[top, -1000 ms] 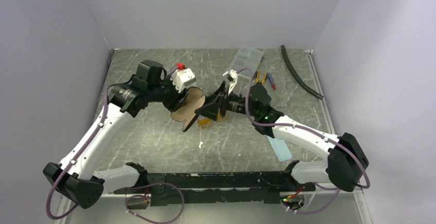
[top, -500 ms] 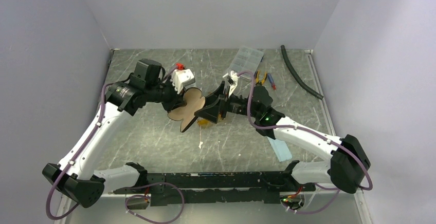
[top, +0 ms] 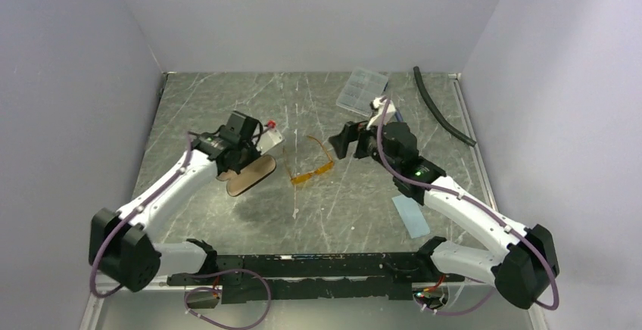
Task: Organize the sunglasses
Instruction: Place the sunglasses case at the center of the board.
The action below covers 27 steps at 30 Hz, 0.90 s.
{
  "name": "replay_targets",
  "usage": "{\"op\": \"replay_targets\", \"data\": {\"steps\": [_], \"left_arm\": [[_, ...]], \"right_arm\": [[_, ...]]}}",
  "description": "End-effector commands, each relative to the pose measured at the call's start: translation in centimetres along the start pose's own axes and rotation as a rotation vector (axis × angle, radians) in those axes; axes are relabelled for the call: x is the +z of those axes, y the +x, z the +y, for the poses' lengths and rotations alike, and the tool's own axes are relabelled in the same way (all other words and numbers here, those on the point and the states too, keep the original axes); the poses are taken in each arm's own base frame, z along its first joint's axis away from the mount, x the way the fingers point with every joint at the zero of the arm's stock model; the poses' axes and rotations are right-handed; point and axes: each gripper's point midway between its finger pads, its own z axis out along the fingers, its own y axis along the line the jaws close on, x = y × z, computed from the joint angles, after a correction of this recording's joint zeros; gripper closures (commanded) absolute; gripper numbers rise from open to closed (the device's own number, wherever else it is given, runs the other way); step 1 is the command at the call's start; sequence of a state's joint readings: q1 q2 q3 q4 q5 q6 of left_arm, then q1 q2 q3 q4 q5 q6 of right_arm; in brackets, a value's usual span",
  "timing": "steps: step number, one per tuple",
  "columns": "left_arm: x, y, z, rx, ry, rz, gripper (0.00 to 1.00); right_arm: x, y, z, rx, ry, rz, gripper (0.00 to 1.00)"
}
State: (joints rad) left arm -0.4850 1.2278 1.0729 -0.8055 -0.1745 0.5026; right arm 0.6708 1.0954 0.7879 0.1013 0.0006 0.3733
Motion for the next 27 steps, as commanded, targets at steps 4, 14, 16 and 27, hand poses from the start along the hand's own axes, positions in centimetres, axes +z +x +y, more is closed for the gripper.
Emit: {"op": "replay_targets", "data": {"steps": [4,14,16,27], "left_arm": [[5.5,1.3,3.5,0.100,-0.176,0.121,0.97],[10.4,2.8,1.3,0.128,-0.055,0.234,0.97],[11.1,3.1,1.0,0.129,-0.039,0.255,0.94],[10.6,2.8,0.1,0.103,0.019,0.236,0.58]], "right_arm": [[-4.1,5.4,-12.0,0.073,0.479,0.147,0.00],[-7.5,11.4,-15.8,0.134,0.740,0.352,0.00],[-8.1,12.7,-16.2,0.154,0.775,0.387,0.00],[-11.4,16.4,-18.0,0.265,0.982,0.437,0.21]]}}
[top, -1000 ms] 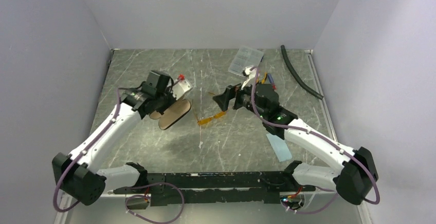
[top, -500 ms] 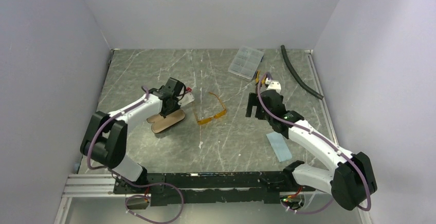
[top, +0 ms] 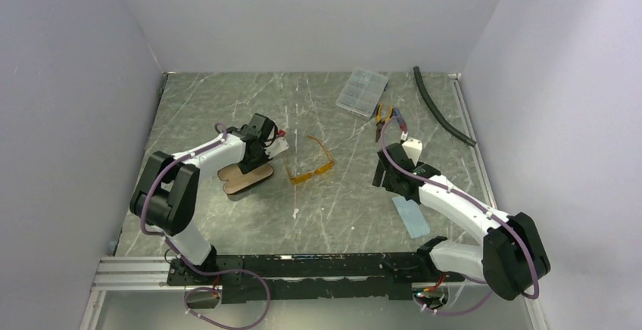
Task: Organize the sunglasses
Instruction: Place the sunglasses case at the center of the board, then pick up the glasses cleaning cloth from the center of the board.
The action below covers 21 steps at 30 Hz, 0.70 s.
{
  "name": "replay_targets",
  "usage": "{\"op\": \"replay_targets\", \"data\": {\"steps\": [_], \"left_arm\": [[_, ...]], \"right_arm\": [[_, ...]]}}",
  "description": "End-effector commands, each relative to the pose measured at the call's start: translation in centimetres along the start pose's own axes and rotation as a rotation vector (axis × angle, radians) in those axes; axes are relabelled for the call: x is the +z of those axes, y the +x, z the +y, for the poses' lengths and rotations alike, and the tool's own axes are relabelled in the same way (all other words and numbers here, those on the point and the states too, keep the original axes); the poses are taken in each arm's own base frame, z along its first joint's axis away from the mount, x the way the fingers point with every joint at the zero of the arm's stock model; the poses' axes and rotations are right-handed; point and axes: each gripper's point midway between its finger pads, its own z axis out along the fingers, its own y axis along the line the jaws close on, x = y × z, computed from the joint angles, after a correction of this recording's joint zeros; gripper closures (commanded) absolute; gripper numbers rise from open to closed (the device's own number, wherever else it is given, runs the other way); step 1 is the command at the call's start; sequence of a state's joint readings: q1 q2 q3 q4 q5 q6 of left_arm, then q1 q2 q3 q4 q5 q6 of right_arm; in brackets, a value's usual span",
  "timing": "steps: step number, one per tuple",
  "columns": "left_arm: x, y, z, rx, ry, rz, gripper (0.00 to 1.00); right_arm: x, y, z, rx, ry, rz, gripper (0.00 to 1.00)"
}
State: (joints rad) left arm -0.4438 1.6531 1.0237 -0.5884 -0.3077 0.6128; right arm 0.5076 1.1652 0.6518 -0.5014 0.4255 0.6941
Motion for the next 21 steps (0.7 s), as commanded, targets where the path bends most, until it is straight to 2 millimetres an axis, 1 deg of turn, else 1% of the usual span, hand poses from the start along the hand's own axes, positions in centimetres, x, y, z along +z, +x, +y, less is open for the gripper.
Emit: {"op": "replay_targets", "data": {"steps": [1,4,7,9,11,12,13,15,16,21], "left_arm": [[-1.6,-1.4,0.8,-0.034,0.004,-0.071,0.56],[-2.4,-1.4,1.0,-0.043,0.002,-0.081,0.46],[-3.3,-1.5,1.3,-0.049,-0.004,-0.096,0.37],[-4.0,-1.6,1.5,-0.058,-0.003,-0.110,0.29],[-5.0,-1.8,1.6,-0.068,0.003,-0.134,0.25],[-5.3,-1.9,1.5,-0.071,0.010,-0.141,0.23],[-5.7,-1.9,1.5,-0.076,0.014,-0.151,0.22],[-6.6,-2.0,1.6,-0.083,0.019,-0.167,0.21],[-7.0,-2.0,1.6,-0.085,0.023,-0.173,0.20],[-8.6,-1.8,1.6,-0.095,0.026,-0.205,0.20]], "right_arm": [[0.4,1.6,-1.9,0.067,0.098,0.027,0.23],[0.5,2.2,-2.7,0.093,0.145,0.043,0.28],[0.7,3.0,-3.5,0.106,0.191,0.064,0.30],[0.8,3.8,-3.8,0.114,0.203,0.088,0.32],[1.0,4.4,-3.8,0.119,0.201,0.104,0.36],[1.1,4.6,-3.7,0.124,0.193,0.110,0.38],[1.2,4.9,-3.5,0.125,0.183,0.118,0.42],[1.3,5.2,-3.4,0.129,0.176,0.129,0.55],[1.3,5.4,-3.5,0.131,0.179,0.136,0.60],[1.5,6.2,-3.8,0.126,0.182,0.157,0.64]]}}
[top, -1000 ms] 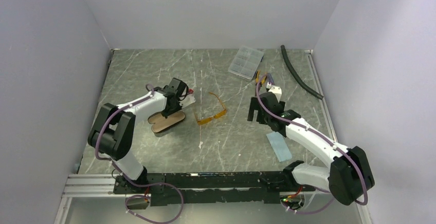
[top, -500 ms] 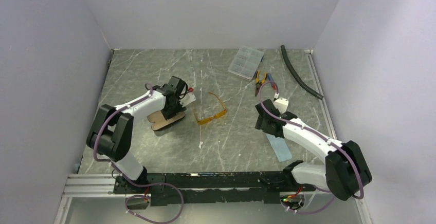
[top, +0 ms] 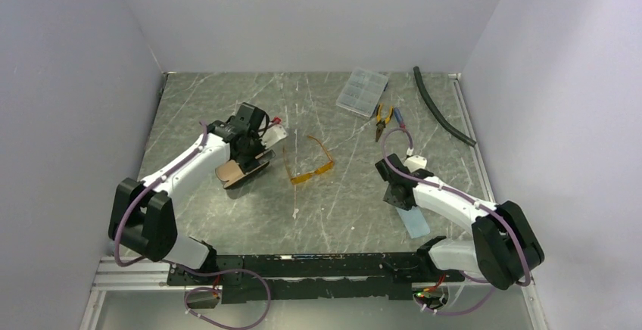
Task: Organize the sunglasses
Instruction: Pick up the glasses cleaning cloth from the center of the board.
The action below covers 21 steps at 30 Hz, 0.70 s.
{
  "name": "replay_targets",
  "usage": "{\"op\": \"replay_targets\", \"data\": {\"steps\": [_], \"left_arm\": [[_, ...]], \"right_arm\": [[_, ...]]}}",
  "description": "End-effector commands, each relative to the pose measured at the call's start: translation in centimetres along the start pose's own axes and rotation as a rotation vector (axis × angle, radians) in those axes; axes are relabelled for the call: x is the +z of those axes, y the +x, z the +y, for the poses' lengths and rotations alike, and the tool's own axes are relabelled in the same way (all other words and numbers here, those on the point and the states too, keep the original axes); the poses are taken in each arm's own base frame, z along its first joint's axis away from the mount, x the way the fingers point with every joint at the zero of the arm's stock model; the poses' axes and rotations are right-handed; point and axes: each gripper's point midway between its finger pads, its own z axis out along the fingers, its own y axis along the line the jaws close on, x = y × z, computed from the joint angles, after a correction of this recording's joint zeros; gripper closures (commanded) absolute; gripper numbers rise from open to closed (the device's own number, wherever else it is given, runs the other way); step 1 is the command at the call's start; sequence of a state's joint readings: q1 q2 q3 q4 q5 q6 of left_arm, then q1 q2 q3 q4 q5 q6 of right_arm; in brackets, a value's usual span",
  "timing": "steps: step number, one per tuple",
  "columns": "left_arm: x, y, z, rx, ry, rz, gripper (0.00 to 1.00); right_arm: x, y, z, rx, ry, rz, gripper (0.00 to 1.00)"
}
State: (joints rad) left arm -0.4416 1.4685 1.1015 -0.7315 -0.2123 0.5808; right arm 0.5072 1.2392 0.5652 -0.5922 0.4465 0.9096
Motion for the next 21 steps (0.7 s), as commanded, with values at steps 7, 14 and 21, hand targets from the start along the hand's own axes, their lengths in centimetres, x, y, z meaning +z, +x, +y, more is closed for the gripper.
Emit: {"op": "replay_targets", "data": {"steps": [7,14,21], "left_arm": [[-4.1,-0.7,0.0,-0.046,0.022,-0.093,0.19],[-5.4,-0.5,-0.4,-0.057,0.038,-0.112,0.18],[-5.9,-0.2,-0.8,-0.059,0.047,-0.128,0.18]], "right_arm": [[0.4,1.6,0.6,0.002,-0.048,0.064,0.79],[-0.5,2.5,3.2,-0.034,-0.236,0.103,1.00],[-2.1,4.7,6.5,-0.115,-0.474,0.191,1.00]]}}
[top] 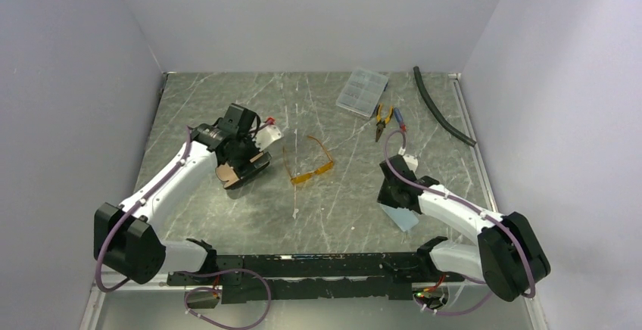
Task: Organize the sunglasses
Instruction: Pick up the glasses cleaning cloth from the center of the board, then place the glasses cleaning cloth at the center of the board.
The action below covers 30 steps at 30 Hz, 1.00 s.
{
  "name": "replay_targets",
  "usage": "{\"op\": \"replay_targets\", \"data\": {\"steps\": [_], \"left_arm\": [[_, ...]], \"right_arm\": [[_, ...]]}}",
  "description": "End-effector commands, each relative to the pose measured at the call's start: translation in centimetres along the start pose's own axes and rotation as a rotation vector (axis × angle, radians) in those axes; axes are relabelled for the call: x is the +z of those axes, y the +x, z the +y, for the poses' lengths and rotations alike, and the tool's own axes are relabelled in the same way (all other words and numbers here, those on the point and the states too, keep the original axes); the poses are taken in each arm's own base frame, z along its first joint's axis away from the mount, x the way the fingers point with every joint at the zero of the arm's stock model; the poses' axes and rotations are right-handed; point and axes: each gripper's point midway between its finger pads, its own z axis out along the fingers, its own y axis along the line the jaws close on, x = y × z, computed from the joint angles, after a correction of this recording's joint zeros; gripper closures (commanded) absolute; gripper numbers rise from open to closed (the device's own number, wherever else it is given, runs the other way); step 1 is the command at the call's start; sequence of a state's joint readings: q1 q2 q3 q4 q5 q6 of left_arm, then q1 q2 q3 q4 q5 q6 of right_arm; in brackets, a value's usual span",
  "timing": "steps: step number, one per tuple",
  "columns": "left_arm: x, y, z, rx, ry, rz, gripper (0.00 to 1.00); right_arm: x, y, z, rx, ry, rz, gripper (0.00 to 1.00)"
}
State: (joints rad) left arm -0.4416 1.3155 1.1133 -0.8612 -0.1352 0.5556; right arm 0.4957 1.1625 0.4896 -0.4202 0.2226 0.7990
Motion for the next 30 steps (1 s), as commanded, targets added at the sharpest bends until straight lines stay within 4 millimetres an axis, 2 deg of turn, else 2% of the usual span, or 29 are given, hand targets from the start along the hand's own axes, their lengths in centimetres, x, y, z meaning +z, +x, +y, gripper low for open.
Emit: {"op": "replay_targets", "data": {"steps": [1,6,14,19,22,24,26,28,30], "left_arm": [[-1.5,-0.8,0.0,-0.026,0.006,-0.060,0.18],[-1.7,-0.8,-0.3,-0.026,0.020,-0.066,0.18],[-2.5,-1.2,-1.2,-0.028,0.072,-0.095,0.17],[-3.0,-1.4,-2.4,-0.013,0.137,-0.116,0.16],[-3.9,-1.8,-4.2,0.037,0.231,-0.178,0.15],[-4.8,-2.3,-5.8,0.088,0.313,-0.248,0.14],[-5.4,-2.7,-7.4,0.139,0.388,-0.318,0.12],[-6.3,-3.2,-9.5,0.185,0.490,-0.390,0.12],[-6.7,-3.6,-10.9,0.216,0.561,-0.425,0.14]], "right_arm": [[-0.6,3.7,4.0,-0.077,-0.254,0.150,1.00],[-2.2,5.8,8.3,-0.246,-0.393,0.173,1.00],[-5.3,11.8,16.1,-0.581,-0.623,0.251,1.00],[-6.9,15.3,19.7,-0.766,-0.717,0.292,1.00],[-7.9,16.1,20.2,-0.815,-0.742,0.307,0.83],[-8.9,15.8,20.2,-0.815,-0.766,0.294,0.63],[-10.3,14.9,20.2,-0.807,-0.801,0.256,0.49],[-12.2,13.7,20.1,-0.794,-0.850,0.201,0.40],[-13.8,12.4,19.6,-0.770,-0.874,0.141,0.37]]}}
